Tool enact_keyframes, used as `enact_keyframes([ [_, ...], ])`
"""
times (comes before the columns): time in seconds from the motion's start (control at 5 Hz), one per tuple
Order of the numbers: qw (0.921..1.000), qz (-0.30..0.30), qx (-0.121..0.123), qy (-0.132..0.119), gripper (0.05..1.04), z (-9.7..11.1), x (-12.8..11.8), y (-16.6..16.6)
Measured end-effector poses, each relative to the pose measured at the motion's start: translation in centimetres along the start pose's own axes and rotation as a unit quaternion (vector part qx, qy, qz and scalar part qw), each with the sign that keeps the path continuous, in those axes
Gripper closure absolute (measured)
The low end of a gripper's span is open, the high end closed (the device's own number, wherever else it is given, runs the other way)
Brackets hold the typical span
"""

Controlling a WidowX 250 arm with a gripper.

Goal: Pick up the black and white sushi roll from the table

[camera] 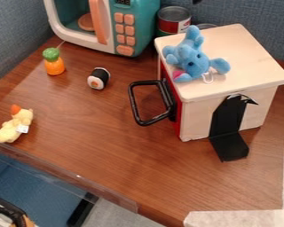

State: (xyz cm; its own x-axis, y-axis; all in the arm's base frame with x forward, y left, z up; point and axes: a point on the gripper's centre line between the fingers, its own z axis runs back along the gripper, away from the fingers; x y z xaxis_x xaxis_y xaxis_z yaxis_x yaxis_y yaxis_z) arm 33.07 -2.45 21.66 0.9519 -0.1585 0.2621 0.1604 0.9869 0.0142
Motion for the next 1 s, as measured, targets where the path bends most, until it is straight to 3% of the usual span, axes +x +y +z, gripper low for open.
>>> enact_keyframes([
  [0.2,0.9998,0.0,-0.006,0.017,0.083,-1.2,-0.1,-0.1],
  [0.4,0.9986,0.044,-0.023,0.017,0.083,-2.4,-0.7,3.6],
  [0.6,0.9968,0.065,-0.023,0.04,0.083,-4.5,-1.3,6.6],
  [0.8,0.9987,0.045,0.018,0.017,0.083,-5.4,-1.1,9.7],
  [1.0,0.9983,0.019,0.049,0.026,0.083,-9.5,-1.1,12.1],
])
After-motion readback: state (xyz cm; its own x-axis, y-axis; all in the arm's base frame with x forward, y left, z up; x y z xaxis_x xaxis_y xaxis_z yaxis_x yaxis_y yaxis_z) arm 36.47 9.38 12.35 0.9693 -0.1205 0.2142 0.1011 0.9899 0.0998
